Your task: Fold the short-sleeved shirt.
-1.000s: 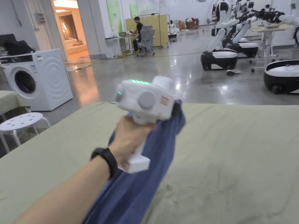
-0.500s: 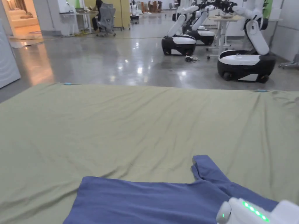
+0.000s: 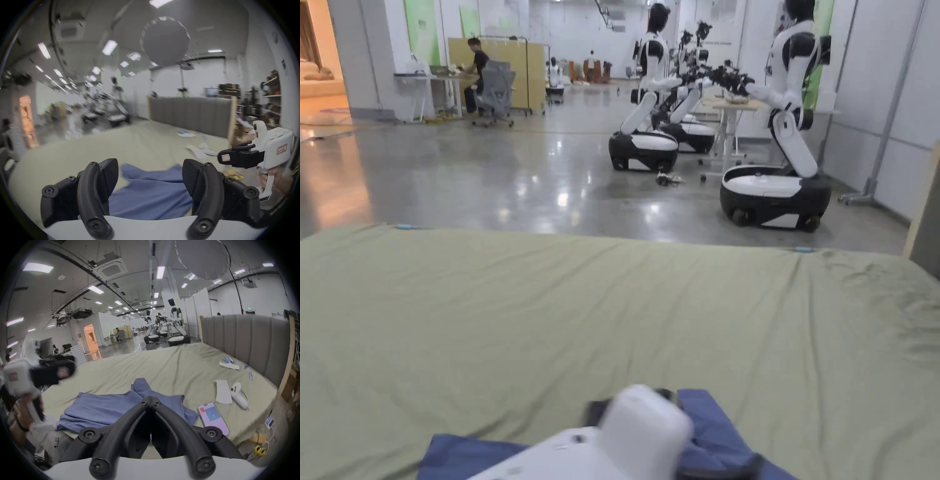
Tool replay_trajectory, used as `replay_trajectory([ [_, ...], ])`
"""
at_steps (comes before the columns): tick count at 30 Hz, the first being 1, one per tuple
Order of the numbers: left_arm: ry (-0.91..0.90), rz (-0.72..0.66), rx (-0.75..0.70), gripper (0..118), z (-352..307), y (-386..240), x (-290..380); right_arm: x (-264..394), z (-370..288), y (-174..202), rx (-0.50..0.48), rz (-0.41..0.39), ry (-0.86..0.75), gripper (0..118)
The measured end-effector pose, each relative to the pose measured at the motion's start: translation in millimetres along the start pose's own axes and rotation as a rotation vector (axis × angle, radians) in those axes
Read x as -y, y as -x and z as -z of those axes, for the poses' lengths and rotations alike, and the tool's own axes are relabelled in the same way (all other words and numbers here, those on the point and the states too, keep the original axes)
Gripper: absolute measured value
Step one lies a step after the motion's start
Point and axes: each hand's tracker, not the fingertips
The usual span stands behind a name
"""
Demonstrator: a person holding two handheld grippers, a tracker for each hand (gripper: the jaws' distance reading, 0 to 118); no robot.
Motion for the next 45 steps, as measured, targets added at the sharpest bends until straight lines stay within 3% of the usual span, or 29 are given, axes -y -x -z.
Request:
replay_trajectory([
  [6, -0.099, -0.014, -0.324, 79, -108.6, 40.4, -5.7, -13.6, 9.7, 22.2, -0.047, -0.084, -0.076, 0],
  [8, -0.119, -0.054, -0.378, 79, -136.8, 46.4, -0.9, -13.5, 8.1, 21.6, -0.066, -0.105, -0.111, 0],
  [9, -0.115, -0.080, -0.391, 79, -148.4, 48.0, 1.5, -0.3, -34.2, 18.2, -0.079, -0.111, -0.135, 0],
  [12, -0.127, -0.098, -0.462, 76, -172.4, 44.8, 9.5, 0.5, -38.5, 24.3, -0.116, -0.112, -0.153, 0],
  [14, -0.116, -0.094, -0.483, 61, -177.8, 43.7, 12.1, 2.1, -40.6, 28.5, -0.125, -0.123, -0.156, 0],
  [16, -0.100, -0.076, -0.504, 15, -181.2, 41.8, 13.2, 3.3, -42.4, 31.8, -0.118, -0.153, -0.158, 0],
  [18, -0.100, -0.050, -0.518, 3, -179.4, 40.6, 13.5, 4.6, -44.9, 33.9, -0.116, -0.171, -0.156, 0],
  [23, -0.112, -0.034, -0.523, 0, -175.3, 34.7, 11.3, 5.2, -48.7, 33.0, -0.124, -0.155, -0.156, 0],
  [32, -0.088, -0.112, -0.503, 0, -165.0, 52.1, 13.3, 2.8, -44.9, 25.6, -0.116, -0.108, -0.138, 0],
  [37, 0.018, -0.174, -0.477, 0, -137.8, 89.8, 27.6, 3.3, -41.7, 24.7, -0.137, -0.073, -0.132, 0],
  [40, 0.187, -0.277, -0.384, 2, -103.9, 133.1, 40.8, 8.6, -39.7, 20.3, -0.141, -0.055, -0.123, 0],
  [41, 0.210, -0.319, -0.356, 15, -92.7, 149.6, 43.5, 11.0, -39.6, 18.3, -0.141, -0.056, -0.119, 0],
  [43, 0.283, -0.392, -0.352, 64, -62.3, 180.2, 59.3, 15.8, -38.1, 13.7, -0.132, -0.058, -0.110, 0],
  [45, 0.379, -0.416, -0.360, 69, -25.8, 214.8, 79.3, 18.8, -31.5, 5.7, -0.126, -0.040, -0.074, 0],
])
